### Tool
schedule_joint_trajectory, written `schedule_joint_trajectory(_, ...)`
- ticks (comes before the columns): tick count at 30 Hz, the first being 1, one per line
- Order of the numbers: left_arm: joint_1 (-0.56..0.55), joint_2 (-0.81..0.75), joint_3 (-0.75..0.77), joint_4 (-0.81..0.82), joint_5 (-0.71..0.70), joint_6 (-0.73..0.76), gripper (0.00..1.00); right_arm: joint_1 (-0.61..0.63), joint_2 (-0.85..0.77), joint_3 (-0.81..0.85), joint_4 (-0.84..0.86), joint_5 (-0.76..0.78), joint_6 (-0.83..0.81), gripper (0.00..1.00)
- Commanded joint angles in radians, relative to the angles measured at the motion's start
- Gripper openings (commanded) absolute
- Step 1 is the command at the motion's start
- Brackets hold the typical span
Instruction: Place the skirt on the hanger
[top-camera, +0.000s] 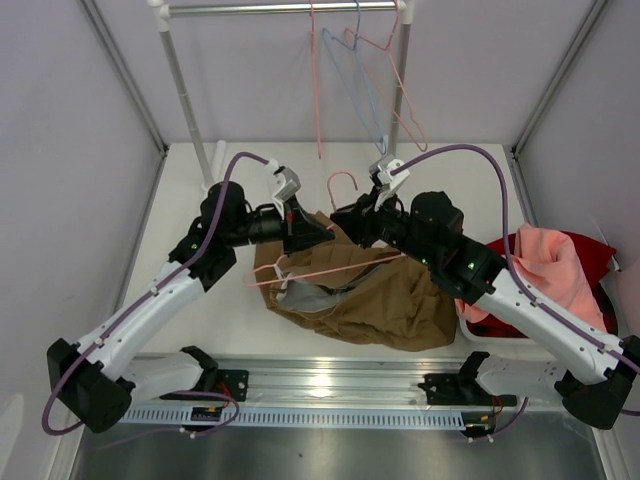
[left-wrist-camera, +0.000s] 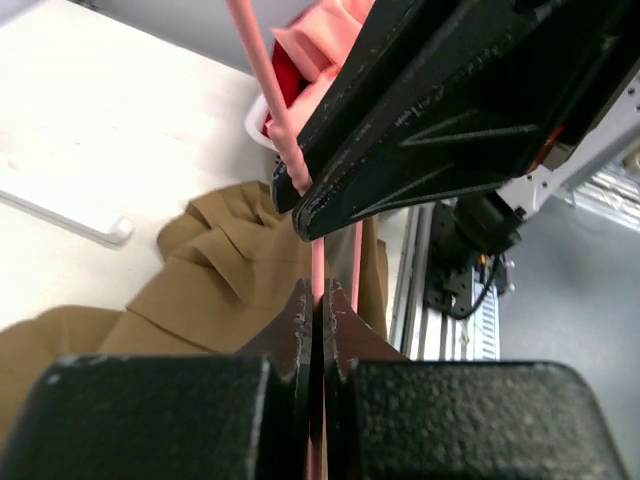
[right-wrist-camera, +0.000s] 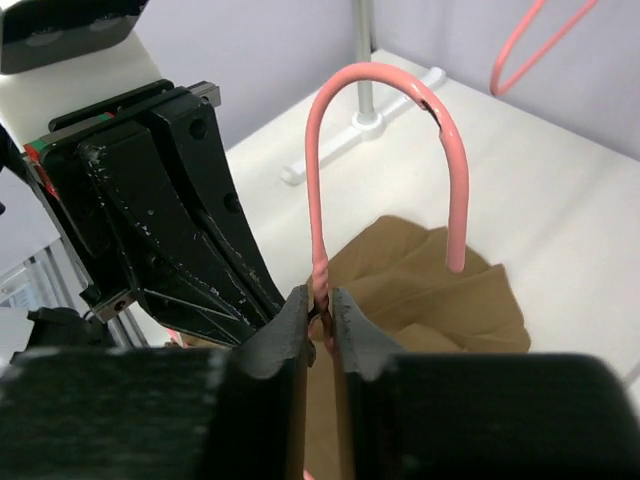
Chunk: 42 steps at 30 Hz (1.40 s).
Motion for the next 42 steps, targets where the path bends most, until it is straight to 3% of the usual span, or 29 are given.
schedule_joint_trajectory(1, 0.008, -0.103, 0.001, 0.064, -0.105, -0.065, 0.00, -0.012, -0.016, 0.039, 0.003, 0.123, -0.027, 0.30)
schedule_joint_trajectory(6, 0.008, -0.143, 0.038, -0.045, -0.195, -0.042, 0.00, 0.000, -0.014, 0.054, 0.005, 0.138, -0.030, 0.68)
schedule_joint_trajectory(9, 0.010, -0.174, 0.038, -0.094, -0.269, -0.038, 0.00, 0.001, -0.014, 0.079, -0.006, 0.166, -0.023, 0.84)
schedule_joint_trajectory(14, 0.010, -0.235, 0.006, -0.103, -0.373, -0.069, 0.00, -0.002, 0.003, 0.133, -0.055, 0.261, -0.016, 1.00)
schedule_joint_trajectory(20, 0.025, -0.263, 0.081, -0.264, -0.592, -0.086, 0.00, -0.018, 0.006, 0.174, -0.105, 0.334, 0.025, 0.99)
schedule_joint_trajectory(30, 0.149, -0.212, 0.297, -0.559, -0.801, -0.106, 0.00, -0.077, 0.009, 0.243, -0.187, 0.341, 0.071, 0.99)
schedule_joint_trajectory(35, 0.278, -0.125, 0.432, -0.573, -0.786, -0.094, 0.00, -0.088, 0.027, 0.281, -0.225, 0.341, 0.076, 0.99)
schedule_joint_trajectory(42, 0.396, 0.107, 0.821, -0.603, -0.731, -0.060, 0.00, -0.104, 0.044, 0.327, -0.245, 0.308, 0.079, 0.99)
